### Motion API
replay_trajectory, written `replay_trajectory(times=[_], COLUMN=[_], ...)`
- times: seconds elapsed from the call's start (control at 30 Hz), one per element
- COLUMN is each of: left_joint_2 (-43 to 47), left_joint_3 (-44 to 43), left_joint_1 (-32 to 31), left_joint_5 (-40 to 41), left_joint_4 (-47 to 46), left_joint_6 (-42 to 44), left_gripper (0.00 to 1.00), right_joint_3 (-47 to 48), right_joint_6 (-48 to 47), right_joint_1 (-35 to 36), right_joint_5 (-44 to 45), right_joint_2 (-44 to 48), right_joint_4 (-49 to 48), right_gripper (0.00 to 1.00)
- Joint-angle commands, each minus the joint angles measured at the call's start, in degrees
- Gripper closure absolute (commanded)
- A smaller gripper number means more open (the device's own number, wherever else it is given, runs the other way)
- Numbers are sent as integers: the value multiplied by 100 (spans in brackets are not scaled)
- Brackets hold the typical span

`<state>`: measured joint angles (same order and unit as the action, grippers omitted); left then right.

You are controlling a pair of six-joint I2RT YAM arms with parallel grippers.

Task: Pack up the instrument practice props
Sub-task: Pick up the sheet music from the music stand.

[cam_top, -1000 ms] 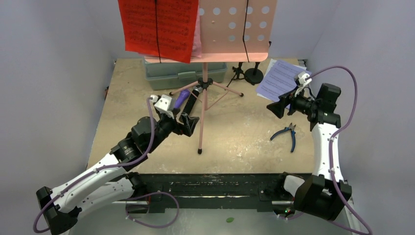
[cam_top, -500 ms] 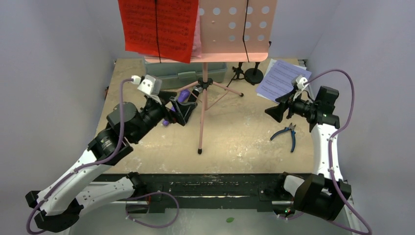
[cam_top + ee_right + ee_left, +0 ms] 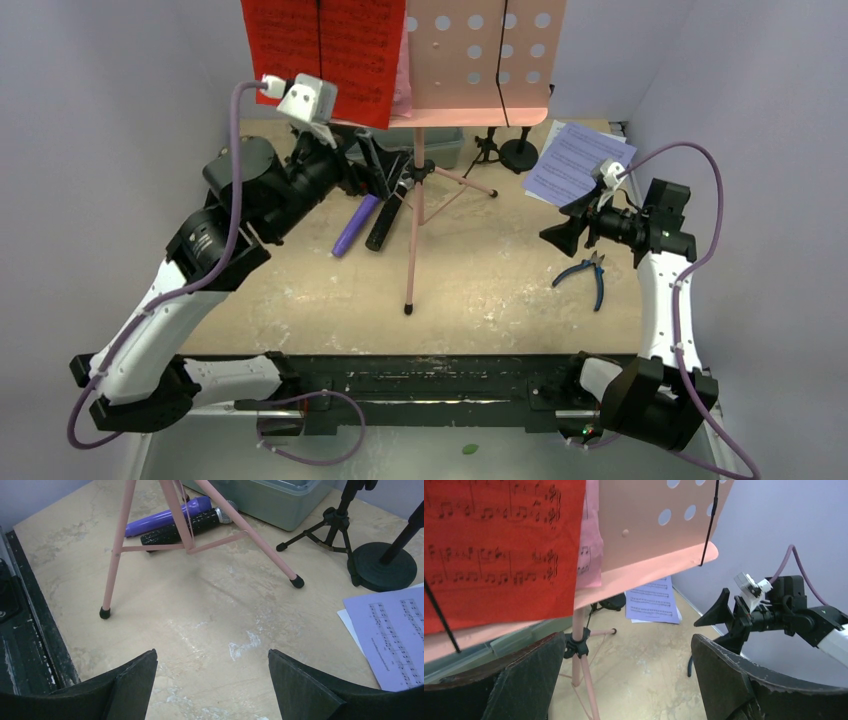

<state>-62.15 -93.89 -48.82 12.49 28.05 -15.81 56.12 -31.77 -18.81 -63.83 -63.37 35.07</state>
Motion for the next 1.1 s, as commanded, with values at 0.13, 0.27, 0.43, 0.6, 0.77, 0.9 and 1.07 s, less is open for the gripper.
replay_trajectory(times=[0.13,0.27,0.43,0.6,0.77,0.9,1.07], left_joint_2=[-1657,-1818,-1674,-1042,-742,-476,58], left_joint_3=[-2381,-2759,-2810,-2204,-1737,-1139,-136], left_joint_1=[-4,-8,-6,-11,-7,-6,-5], left_joint_5=[721,1061,977,1040,1758,1742,2031], left_joint_4=[1415,1480,1412,972,964,692,204], left_joint_6=[142,169,211,529,968,1219,1173], left_gripper=[16,24,25,25,25,25,25], right_joint_3=[414,488,561,771,1452,2126,2976], right_joint_6=[-571,-720,-810,-1274,-2115,-2152,-1839], right_joint_1=[56,117,205,277,600,1199,2058], right_joint_5=[-314,-374,-440,-630,-683,-330,-8], right_joint_2=[-16,-38,-70,-44,-89,-77,-216], right_joint_4=[607,802,956,1458,2619,3056,3194], right_gripper=[15,15,15,16,17,18,18])
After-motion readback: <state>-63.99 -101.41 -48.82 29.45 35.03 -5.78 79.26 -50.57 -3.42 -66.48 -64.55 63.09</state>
